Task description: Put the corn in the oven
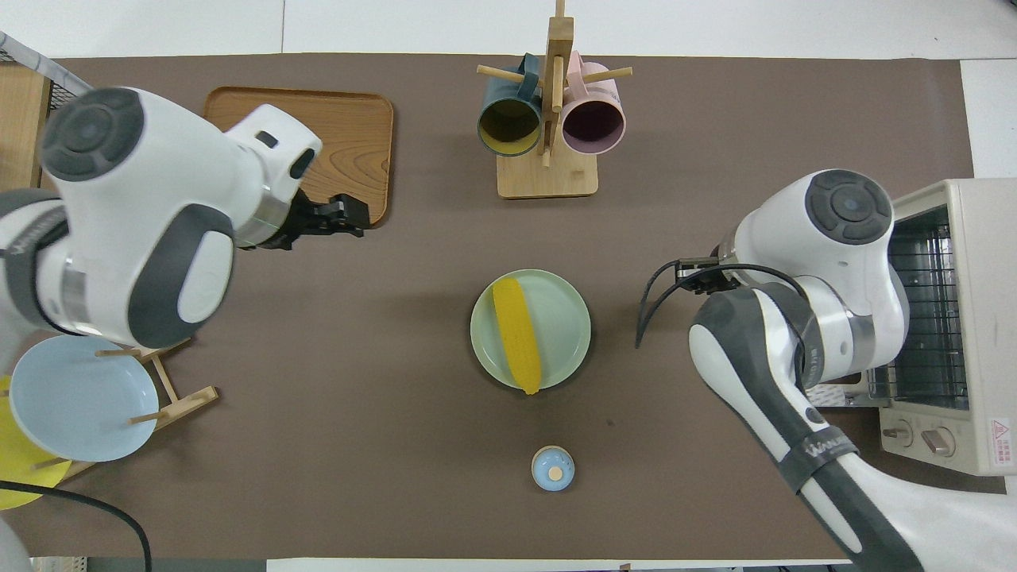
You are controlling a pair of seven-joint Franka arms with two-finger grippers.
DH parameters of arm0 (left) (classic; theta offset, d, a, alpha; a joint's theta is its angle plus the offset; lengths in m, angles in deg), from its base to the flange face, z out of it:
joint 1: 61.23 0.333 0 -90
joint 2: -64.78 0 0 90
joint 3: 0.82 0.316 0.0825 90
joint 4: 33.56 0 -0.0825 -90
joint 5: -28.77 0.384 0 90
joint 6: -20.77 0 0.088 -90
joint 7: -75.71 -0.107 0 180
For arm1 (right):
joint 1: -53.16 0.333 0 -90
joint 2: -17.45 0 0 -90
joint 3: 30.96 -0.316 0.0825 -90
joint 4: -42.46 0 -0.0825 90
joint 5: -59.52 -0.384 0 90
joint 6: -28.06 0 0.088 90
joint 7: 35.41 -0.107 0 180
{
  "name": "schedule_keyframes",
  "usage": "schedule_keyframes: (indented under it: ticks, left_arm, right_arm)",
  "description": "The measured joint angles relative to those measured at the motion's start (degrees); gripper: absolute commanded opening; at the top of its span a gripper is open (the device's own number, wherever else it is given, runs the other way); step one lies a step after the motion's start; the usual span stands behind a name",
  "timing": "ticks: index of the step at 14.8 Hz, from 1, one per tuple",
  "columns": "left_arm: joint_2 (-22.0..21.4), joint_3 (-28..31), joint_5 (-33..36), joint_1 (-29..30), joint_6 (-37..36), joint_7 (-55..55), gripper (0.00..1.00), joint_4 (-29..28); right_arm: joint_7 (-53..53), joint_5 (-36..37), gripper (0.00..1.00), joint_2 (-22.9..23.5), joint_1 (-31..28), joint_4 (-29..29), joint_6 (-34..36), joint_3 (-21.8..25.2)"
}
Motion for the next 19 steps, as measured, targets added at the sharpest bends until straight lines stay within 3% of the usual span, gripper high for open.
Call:
schedule_keyframes:
  ticks: [1, 2, 7, 9, 12, 15, 19]
  left_arm:
    - [-0.2, 0.0, 1.3, 2.5, -2.0, -2.7, 1.0, 1.4]
    - [-0.5, 0.0, 2.3, 4.9, -4.2, -5.9, 1.0, 2.5]
    - [-5.9, -0.1, 3.0, 13.1, -15.4, -17.0, 1.0, 3.8]
    - [-8.3, -0.1, 3.0, 13.7, -17.7, -17.3, 1.0, 3.8]
    - [-9.8, -0.6, 3.0, 13.7, -18.9, -17.2, 1.0, 3.8]
    - [-10.7, -0.7, 3.0, 13.7, -19.6, -17.2, 1.0, 3.8]
    - [-11.1, -0.7, 3.0, 13.7, -20.0, -17.2, 1.0, 3.8]
  right_arm:
    - [-4.0, -0.4, 0.52, 0.0, 3.1, 0.5, -0.3, 0.0]
    - [-7.5, -0.4, 0.54, 0.0, 6.3, 0.8, -1.1, -0.1]
    - [-16.4, -1.7, 0.53, 1.2, 16.0, 0.9, -6.6, -0.1]
    - [-22.3, -1.7, 0.53, 3.5, 20.7, 1.9, -9.5, -0.1]
    - [-29.3, -1.5, 0.53, 9.4, 27.4, 8.2, -9.9, -0.1]
    - [-30.6, 1.1, 0.5, 14.1, 29.7, 12.3, -10.2, -0.1]
    - [-30.6, 2.2, 0.36, 16.3, 29.9, 12.3, -12.1, -0.1]
